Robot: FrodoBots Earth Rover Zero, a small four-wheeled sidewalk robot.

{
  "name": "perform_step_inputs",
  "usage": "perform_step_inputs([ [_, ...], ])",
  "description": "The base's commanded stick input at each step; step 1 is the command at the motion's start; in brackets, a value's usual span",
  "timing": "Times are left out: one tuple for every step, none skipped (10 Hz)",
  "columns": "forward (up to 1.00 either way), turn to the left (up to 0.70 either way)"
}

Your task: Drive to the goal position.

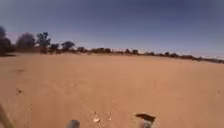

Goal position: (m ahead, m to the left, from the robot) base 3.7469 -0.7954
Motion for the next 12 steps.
perform_step_inputs([
  [0.5, -0.01],
  [0.5, -0.01],
  [0.5, -0.01],
  [0.5, -0.01],
  [0.5, -0.01],
  [0.5, -0.01],
  [0.5, -0.01],
  [0.5, -0.01],
  [0.5, -0.01],
  [0.5, -0.01],
  [0.5, -0.01],
  [0.5, -0.01],
])
